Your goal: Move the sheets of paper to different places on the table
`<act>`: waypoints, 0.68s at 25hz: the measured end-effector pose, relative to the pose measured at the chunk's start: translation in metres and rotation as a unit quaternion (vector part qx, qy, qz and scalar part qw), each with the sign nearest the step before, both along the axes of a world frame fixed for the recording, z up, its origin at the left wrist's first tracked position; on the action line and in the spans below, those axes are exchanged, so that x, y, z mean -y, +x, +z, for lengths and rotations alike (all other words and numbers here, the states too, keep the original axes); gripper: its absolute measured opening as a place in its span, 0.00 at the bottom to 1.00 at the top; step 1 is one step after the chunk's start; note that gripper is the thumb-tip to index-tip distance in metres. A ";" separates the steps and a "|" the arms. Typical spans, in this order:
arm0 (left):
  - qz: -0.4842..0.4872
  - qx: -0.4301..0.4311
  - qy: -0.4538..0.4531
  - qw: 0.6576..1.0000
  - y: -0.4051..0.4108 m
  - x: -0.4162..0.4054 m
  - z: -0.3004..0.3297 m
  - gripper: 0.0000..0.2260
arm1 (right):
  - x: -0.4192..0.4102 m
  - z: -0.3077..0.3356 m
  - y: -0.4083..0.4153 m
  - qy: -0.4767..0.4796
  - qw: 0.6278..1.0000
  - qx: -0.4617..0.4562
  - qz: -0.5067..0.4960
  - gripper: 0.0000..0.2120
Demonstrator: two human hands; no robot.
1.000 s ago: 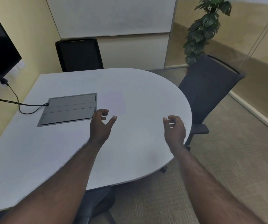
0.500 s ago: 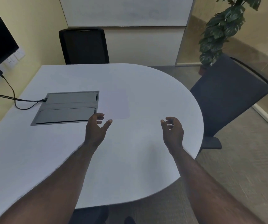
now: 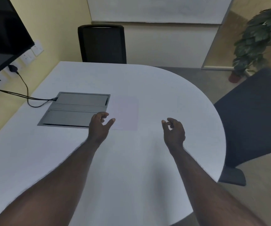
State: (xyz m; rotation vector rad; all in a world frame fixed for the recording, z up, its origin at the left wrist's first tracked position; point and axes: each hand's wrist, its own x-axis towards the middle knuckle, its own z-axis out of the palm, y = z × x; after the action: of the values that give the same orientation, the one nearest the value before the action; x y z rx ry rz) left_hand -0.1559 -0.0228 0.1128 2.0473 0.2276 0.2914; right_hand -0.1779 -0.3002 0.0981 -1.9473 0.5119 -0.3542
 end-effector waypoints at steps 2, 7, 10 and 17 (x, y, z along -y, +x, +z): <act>0.015 -0.003 0.010 1.000 0.013 0.007 -0.002 0.12 | 0.006 -0.003 0.027 0.007 1.000 0.003 0.007 0.14; 0.042 -0.037 0.043 0.998 0.046 0.012 -0.011 0.13 | 0.016 -0.012 0.082 0.000 0.999 -0.010 0.037 0.16; 0.059 -0.051 0.052 0.996 0.059 0.009 -0.015 0.15 | 0.012 -0.022 0.104 0.005 0.999 -0.008 0.037 0.16; 0.073 -0.089 0.064 0.991 0.091 -0.003 -0.029 0.20 | -0.011 -0.050 0.137 0.003 0.999 -0.028 0.041 0.16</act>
State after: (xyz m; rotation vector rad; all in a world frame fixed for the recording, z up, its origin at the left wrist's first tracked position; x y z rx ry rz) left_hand -0.0651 -0.0194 0.0838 2.1900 0.4811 0.2180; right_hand -0.0408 -0.2893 0.0477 -1.9713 0.4670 -0.2463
